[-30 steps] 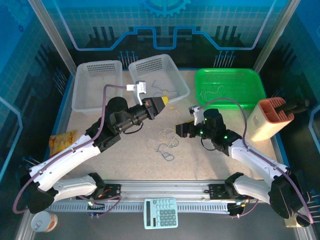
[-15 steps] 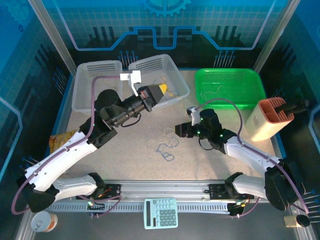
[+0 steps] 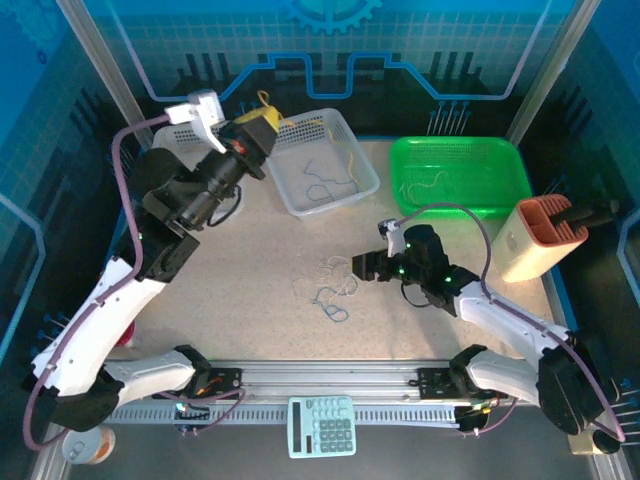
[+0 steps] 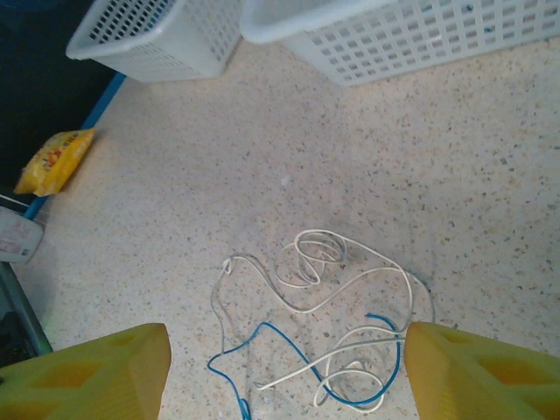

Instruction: Untangle the cables

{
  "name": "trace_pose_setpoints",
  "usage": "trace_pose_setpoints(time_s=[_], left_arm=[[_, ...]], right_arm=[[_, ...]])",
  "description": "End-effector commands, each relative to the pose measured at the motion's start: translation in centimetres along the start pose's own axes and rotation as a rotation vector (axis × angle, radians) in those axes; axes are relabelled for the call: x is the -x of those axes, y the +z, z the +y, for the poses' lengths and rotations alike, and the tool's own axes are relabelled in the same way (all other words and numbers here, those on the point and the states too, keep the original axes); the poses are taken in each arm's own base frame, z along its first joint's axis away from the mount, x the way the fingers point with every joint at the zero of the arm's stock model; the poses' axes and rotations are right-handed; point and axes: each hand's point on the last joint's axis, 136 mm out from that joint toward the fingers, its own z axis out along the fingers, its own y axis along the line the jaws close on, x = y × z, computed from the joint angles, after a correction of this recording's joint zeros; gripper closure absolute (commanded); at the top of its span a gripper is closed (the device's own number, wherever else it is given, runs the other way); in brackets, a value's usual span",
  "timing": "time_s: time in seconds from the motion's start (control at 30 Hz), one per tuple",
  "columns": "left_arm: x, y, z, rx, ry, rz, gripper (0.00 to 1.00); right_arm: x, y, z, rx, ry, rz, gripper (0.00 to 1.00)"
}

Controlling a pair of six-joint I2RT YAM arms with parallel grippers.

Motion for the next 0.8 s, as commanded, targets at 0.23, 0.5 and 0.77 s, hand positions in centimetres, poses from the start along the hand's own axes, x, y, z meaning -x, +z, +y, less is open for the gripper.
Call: trace_pose_setpoints(time_s=[0.23, 0.5, 0.77], left_arm=[[3.5, 0.1, 12.4, 0.415, 0.184, -0.101, 1.00], [4.8, -0.3, 22.3, 0.651, 0.187, -0.144, 1.00], [3.2, 0.5, 30.0, 0.783, 0.187, -0.107, 1.00]], right_arm=[[1.8, -3.4, 2.6, 0.036, -0.021, -0.059, 0.26], [2.6, -4.7, 4.3, 0.084, -0.024, -0.072, 0.26], [2.8, -5.5, 5.3, 0.102, -0.040, -0.075, 0.26]])
